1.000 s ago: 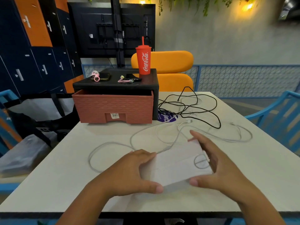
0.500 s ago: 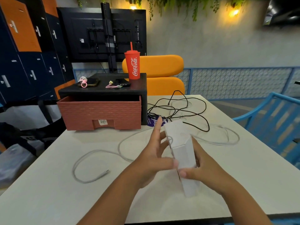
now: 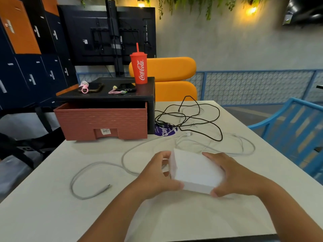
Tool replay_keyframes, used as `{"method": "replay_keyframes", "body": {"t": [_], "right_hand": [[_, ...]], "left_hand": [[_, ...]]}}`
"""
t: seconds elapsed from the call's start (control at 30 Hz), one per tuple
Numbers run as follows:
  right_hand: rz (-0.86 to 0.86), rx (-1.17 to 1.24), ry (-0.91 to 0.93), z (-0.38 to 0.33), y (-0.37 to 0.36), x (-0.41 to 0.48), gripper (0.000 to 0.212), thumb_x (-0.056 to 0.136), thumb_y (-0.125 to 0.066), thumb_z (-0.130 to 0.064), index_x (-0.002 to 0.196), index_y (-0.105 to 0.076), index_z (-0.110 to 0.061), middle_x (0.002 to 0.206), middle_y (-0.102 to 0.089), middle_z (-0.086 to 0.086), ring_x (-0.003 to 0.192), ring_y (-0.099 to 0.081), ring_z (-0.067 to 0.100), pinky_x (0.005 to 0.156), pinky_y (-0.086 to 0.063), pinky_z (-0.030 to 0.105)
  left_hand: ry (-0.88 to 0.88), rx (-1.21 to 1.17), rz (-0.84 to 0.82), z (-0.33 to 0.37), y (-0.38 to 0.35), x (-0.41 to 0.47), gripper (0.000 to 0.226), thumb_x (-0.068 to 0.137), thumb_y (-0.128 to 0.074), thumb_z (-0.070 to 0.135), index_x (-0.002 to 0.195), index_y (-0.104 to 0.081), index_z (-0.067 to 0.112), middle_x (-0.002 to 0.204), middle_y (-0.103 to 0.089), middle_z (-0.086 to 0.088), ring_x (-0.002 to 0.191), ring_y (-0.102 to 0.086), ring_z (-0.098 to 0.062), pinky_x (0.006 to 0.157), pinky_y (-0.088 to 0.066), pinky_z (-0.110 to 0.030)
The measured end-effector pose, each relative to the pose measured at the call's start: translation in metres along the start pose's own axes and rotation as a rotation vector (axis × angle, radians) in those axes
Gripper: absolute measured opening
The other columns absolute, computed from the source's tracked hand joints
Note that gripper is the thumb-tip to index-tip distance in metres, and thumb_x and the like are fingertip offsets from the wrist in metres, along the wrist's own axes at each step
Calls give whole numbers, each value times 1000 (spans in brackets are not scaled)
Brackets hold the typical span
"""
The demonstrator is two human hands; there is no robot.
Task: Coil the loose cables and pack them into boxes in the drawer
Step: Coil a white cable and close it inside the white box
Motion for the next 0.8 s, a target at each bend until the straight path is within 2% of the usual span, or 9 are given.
{"method": "replay_keyframes", "body": {"t": [0.1, 0.2, 0.3, 0.6, 0.73, 0.8], "right_hand": [[-67, -136, -41, 10, 4, -1, 107, 58, -80, -39, 141, -12, -46, 128, -27, -15, 124, -21, 6, 99, -23, 22], [-121, -185, -66, 13, 5, 0, 108, 54, -77, -39, 142, -15, -43, 125, -28, -15, 121, -20, 5, 103, -26, 27], [-132, -212, -85, 13, 6, 2, 107, 53, -77, -39, 140, -16, -44, 124, -30, -15, 120, -21, 6, 103, -29, 30], [-140, -261, -126, 9, 6, 6, 99, 51, -79, -39, 130, -21, -47, 118, -32, -15, 116, -25, 9, 98, -35, 32], [-179, -302, -167, 4, 5, 5, 111, 54, -81, -39, 140, -11, -44, 130, -26, -12, 128, -19, 13, 105, -32, 36], [-186, -336, -176, -1, 6, 5, 120, 56, -82, -40, 144, 0, -42, 140, -15, -12, 137, -8, 17, 111, -23, 37]], "left_hand": [[20, 154, -31, -11, -13, -2, 100, 48, -81, 37, 136, -33, 31, 131, -42, 19, 127, -38, -1, 102, -36, -20], [-6, 290, -64, -13, -21, -5, 105, 61, -80, 35, 145, -17, 36, 135, -35, 18, 125, -35, 1, 105, -31, -20], [-29, 378, -90, -10, -22, -5, 99, 68, -77, 37, 146, -16, 34, 136, -31, 20, 125, -32, 1, 107, -29, -21], [-53, 460, -142, -10, -21, 0, 100, 71, -74, 39, 148, -11, 32, 147, -24, 16, 132, -28, -3, 112, -28, -29], [-75, 475, -177, -10, -19, -2, 101, 72, -73, 43, 149, -8, 33, 151, -17, 19, 137, -20, -1, 114, -23, -28], [-86, 413, -152, -4, -11, -3, 97, 71, -76, 43, 148, -17, 34, 149, -21, 20, 136, -23, 0, 113, -26, -30]]}}
Point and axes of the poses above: each hand's wrist, its own x-axis towards the middle knuckle, its own y-axis out of the back of the hand, z = x × y, the point moved 6 cm from there along x, towards the middle knuckle
